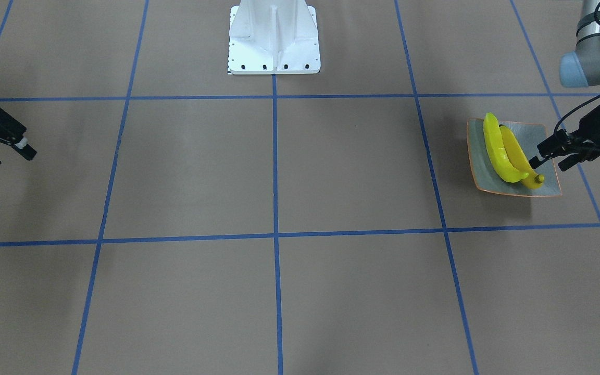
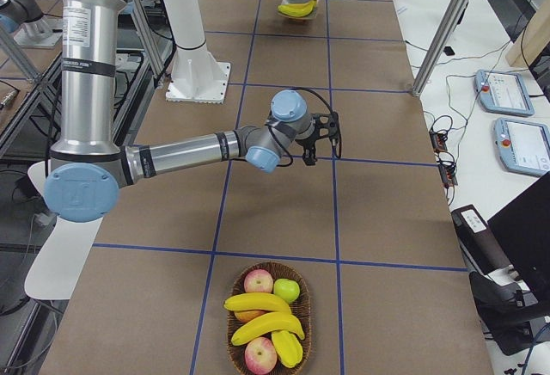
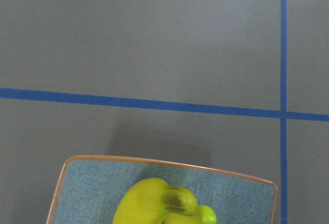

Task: Transfer all bananas from basket to plate

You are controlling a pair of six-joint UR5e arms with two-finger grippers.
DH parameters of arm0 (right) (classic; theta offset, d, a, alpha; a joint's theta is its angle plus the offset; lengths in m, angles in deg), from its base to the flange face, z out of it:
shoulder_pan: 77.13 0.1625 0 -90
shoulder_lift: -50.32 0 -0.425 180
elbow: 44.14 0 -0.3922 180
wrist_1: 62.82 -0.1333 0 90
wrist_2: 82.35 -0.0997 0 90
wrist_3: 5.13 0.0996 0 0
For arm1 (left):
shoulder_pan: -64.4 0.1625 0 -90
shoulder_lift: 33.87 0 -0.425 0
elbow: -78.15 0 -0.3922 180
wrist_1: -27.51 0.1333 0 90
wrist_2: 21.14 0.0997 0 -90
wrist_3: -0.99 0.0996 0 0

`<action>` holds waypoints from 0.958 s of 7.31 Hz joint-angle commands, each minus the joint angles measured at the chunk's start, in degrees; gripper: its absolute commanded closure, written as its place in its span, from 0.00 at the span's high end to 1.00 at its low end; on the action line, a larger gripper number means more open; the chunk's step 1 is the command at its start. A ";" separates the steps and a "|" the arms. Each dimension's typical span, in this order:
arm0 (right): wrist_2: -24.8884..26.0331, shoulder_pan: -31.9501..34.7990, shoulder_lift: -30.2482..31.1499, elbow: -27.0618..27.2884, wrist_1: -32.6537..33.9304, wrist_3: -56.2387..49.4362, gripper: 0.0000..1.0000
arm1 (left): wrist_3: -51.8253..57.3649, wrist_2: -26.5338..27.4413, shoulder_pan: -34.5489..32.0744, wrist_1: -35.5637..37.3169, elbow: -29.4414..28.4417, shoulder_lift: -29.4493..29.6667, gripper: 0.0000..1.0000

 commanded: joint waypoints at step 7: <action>-0.46 22.74 -1.04 -19.54 24.14 -56.44 1.00 | 0.57 -0.02 0.01 10.00 6.67 0.06 1.00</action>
